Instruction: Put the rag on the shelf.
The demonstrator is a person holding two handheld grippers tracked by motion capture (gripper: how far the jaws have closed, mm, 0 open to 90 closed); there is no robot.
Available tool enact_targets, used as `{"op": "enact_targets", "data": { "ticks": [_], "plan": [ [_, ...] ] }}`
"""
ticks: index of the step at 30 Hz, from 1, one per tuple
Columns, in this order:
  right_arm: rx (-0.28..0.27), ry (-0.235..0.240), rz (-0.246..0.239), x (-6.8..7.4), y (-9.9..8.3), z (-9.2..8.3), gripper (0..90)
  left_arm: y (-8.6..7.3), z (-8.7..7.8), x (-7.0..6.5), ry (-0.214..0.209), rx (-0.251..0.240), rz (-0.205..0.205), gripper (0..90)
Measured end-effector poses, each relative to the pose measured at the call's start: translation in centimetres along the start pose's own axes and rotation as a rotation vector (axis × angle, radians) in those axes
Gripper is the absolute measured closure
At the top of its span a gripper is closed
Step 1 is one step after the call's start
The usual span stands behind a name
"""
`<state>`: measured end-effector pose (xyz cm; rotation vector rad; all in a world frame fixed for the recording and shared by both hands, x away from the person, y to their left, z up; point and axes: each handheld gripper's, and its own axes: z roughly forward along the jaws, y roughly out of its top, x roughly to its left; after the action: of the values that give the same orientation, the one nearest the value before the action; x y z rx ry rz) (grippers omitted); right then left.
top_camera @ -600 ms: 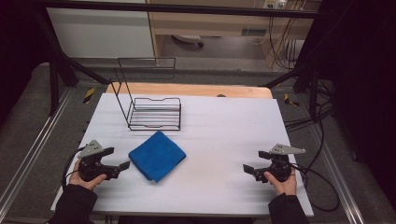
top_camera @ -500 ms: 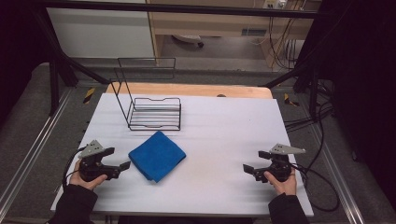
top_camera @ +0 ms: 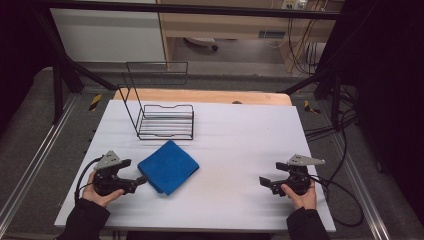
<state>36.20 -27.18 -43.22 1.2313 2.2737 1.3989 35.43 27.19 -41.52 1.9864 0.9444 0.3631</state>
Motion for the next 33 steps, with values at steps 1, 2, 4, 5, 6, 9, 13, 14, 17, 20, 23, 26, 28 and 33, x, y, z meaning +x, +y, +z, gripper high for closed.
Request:
{"op": "enact_targets", "data": {
  "ticks": [1, 2, 4, 5, 6, 9, 13, 14, 17, 20, 23, 26, 28, 33],
  "plan": [
    [0.002, 0.0, 0.0, 0.0, 0.0, 0.0, 1.8, 0.1, 0.2, -0.5, -0.007, 0.004, 0.003, 10.2],
    [0.004, -0.001, -0.002, 0.0, 0.0, 0.1, 1.8, 0.2, 0.3, -0.8, -0.011, 0.006, 0.008, 10.8],
    [0.006, -0.002, -0.004, 0.1, 0.0, 0.0, 1.8, 0.4, 0.6, -1.6, -0.021, 0.019, 0.018, 14.3],
    [0.006, -0.002, -0.004, 0.1, 0.0, 0.0, 1.8, 0.5, 0.8, -2.0, -0.022, 0.026, 0.025, 14.3],
    [0.007, 0.0, -0.006, 0.1, 0.0, 0.1, 1.8, 0.6, 0.9, -2.4, -0.024, 0.035, 0.035, 16.8],
    [0.011, -0.002, -0.006, 0.1, 0.0, 0.1, 1.8, 0.7, 1.5, -3.7, -0.041, 0.061, 0.045, 19.5],
    [0.014, -0.004, -0.01, 0.1, 0.0, 0.1, 1.8, 0.5, 2.3, -4.8, -0.065, 0.101, 0.058, 29.2],
    [0.014, -0.003, -0.008, 0.1, 0.0, 0.1, 1.8, 0.5, 2.4, -5.1, -0.069, 0.107, 0.065, 32.6],
    [0.014, -0.001, -0.005, 0.1, 0.0, 0.1, 1.8, 0.4, 2.9, -6.1, -0.091, 0.14, 0.083, 39.7],
    [0.016, -0.003, -0.009, 0.2, 0.0, 0.2, 1.8, 0.2, 3.6, -7.0, -0.092, 0.173, 0.096, 47.1],
    [0.02, -0.002, -0.012, 0.3, 0.0, 0.2, 1.8, 0.0, 4.6, -7.5, -0.075, 0.211, 0.113, 51.9],
    [0.022, 0.001, -0.017, 0.5, 0.1, 0.4, 1.9, -0.3, 5.2, -7.5, -0.05, 0.231, 0.102, 58.6],
    [0.025, 0.002, -0.02, 0.5, 0.2, 0.5, 1.8, -0.4, 5.4, -7.3, -0.042, 0.228, 0.089, 60.2],
    [0.028, 0.009, -0.03, 0.9, 0.4, 0.8, 1.9, -0.6, 5.6, -7.1, -0.024, 0.217, 0.076, 70.0]
  ]
}}
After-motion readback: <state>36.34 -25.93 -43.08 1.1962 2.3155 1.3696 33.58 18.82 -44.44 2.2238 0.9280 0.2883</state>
